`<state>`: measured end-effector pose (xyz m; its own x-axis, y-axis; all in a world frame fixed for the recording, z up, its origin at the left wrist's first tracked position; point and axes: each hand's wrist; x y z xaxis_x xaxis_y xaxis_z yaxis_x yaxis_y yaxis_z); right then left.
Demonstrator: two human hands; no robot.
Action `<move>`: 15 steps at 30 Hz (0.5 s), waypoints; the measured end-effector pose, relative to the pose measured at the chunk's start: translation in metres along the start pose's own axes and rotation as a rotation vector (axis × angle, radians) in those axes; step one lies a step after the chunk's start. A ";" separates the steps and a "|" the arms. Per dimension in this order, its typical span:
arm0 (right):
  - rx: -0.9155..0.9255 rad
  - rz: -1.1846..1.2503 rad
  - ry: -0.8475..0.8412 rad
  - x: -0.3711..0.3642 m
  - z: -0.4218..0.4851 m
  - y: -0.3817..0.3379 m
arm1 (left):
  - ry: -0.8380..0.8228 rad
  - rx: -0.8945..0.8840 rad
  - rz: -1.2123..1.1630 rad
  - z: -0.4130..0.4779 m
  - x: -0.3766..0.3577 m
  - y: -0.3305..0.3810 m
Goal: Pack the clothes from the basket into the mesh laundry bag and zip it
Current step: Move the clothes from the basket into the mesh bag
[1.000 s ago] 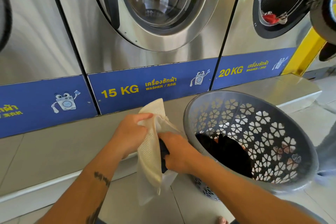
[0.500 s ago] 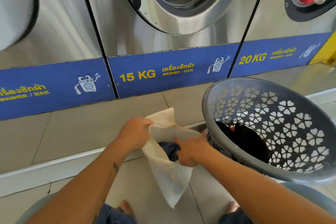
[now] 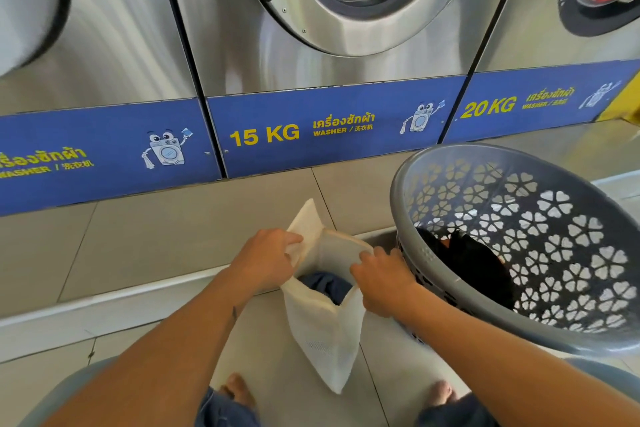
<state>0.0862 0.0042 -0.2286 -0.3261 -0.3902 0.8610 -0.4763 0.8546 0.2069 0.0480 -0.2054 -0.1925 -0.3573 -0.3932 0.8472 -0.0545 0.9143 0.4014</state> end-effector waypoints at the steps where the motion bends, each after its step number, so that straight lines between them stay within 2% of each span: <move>1: 0.014 0.037 0.010 0.002 -0.003 -0.001 | 0.002 0.004 -0.012 0.001 -0.001 0.000; 4: 0.110 0.183 0.103 0.016 -0.015 -0.002 | 0.010 0.011 -0.033 0.004 -0.006 0.001; 9: 0.241 0.454 0.424 0.054 -0.059 0.018 | 0.055 0.026 -0.146 0.011 -0.013 0.008; 13: 0.121 0.616 0.734 0.063 -0.078 0.072 | 0.075 -0.049 -0.245 0.016 -0.019 0.027; 15: -0.037 0.674 0.752 0.053 -0.073 0.106 | 0.075 -0.065 -0.288 0.019 -0.022 0.039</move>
<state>0.0779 0.0995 -0.1270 0.0878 0.4843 0.8705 -0.3532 0.8322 -0.4274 0.0364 -0.1591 -0.2020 -0.2658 -0.6434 0.7179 -0.0829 0.7572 0.6479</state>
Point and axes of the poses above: each hand's wrist, its own z-axis towards the middle knuckle, its own x-axis out of the back of the hand, y = z × x, and after that the axes turned 10 degrees about x, right-handed
